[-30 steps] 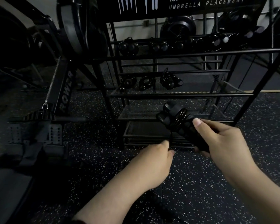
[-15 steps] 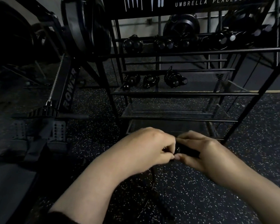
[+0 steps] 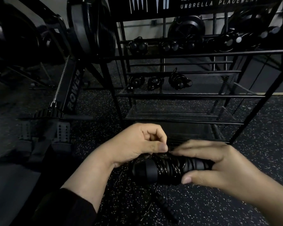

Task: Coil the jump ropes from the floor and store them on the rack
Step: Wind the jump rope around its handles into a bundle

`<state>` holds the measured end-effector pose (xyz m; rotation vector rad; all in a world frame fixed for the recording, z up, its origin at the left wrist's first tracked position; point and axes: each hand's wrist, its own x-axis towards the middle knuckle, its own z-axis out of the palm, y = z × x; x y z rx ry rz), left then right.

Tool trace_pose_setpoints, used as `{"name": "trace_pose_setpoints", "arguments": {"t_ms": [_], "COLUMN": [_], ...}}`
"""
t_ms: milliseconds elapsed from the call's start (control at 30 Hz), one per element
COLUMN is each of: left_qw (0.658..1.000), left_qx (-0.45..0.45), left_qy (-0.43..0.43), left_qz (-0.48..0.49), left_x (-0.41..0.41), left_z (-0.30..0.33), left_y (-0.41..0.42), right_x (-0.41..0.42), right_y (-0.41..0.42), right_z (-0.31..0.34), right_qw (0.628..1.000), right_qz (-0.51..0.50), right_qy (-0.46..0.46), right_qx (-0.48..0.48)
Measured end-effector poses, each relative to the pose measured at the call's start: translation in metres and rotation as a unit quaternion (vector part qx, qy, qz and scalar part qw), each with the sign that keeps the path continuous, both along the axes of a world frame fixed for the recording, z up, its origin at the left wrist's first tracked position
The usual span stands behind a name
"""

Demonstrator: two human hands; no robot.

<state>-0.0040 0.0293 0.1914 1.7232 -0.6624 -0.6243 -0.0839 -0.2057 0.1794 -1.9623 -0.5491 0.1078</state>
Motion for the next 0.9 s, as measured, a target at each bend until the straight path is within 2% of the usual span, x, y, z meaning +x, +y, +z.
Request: {"name": "trace_pose_setpoints", "arguments": {"t_ms": [100, 267, 367, 433, 633, 733, 900], "left_qw": [0.997, 0.992, 0.969, 0.96, 0.959, 0.953, 0.964], "left_qx": [-0.059, -0.085, -0.178, -0.198, -0.124, -0.095, -0.008], "left_qy": [0.045, 0.094, 0.161, 0.184, 0.21, 0.223, 0.163], "left_qz": [-0.002, 0.011, 0.06, 0.074, 0.147, 0.181, 0.21], "left_x": [0.001, 0.006, -0.001, -0.01, -0.02, -0.023, -0.023], "left_z": [-0.008, -0.026, -0.035, -0.036, -0.033, -0.03, -0.028], "left_y": [-0.006, -0.028, -0.033, -0.035, -0.051, -0.058, -0.063], "right_x": [-0.002, -0.005, -0.005, -0.005, 0.001, 0.004, 0.008], "right_y": [0.001, 0.002, 0.003, 0.003, 0.001, -0.003, -0.004], "right_z": [0.004, 0.006, 0.005, 0.004, 0.008, 0.005, -0.001], "right_qw": [0.999, 0.992, 0.981, 0.97, 0.958, 0.957, 0.949], "right_qz": [-0.015, -0.054, -0.113, -0.152, -0.226, -0.253, -0.3], "right_qy": [0.0, -0.005, -0.006, 0.01, -0.037, -0.055, -0.078], "right_qx": [0.049, 0.111, 0.16, 0.188, 0.174, 0.131, 0.056]}}
